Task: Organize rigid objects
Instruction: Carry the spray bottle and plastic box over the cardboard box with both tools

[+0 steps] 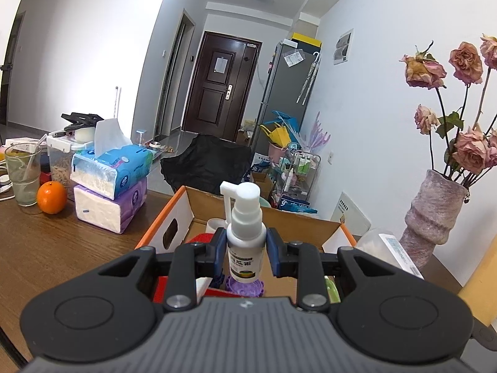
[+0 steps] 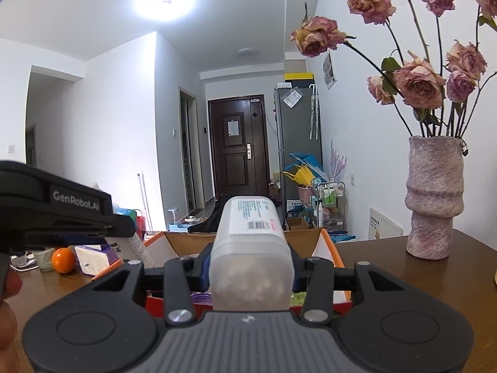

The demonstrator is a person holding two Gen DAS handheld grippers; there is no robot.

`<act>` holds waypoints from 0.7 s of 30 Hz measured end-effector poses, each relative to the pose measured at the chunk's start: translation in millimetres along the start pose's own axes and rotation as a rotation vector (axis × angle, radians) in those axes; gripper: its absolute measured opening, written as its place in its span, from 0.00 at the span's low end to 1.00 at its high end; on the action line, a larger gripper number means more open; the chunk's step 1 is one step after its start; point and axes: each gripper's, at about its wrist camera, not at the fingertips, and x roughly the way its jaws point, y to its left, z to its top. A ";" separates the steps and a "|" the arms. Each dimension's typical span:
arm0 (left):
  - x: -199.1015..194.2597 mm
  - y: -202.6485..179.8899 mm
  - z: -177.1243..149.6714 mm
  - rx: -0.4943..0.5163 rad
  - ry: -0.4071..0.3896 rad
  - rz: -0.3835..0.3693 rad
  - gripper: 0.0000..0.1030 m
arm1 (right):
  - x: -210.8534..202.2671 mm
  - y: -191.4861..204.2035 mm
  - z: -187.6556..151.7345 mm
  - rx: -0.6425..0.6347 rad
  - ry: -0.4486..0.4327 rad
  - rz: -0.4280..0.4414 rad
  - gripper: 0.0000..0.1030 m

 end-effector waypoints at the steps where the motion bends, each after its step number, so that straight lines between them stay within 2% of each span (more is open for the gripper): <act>1: 2.6 -0.4 0.8 0.000 -0.001 0.001 0.27 | 3.1 -0.1 0.2 -0.001 0.001 0.000 0.42; 21: 63.1 0.4 19.0 0.016 0.010 0.013 0.27 | 62.8 1.2 7.2 -0.048 0.000 0.013 0.42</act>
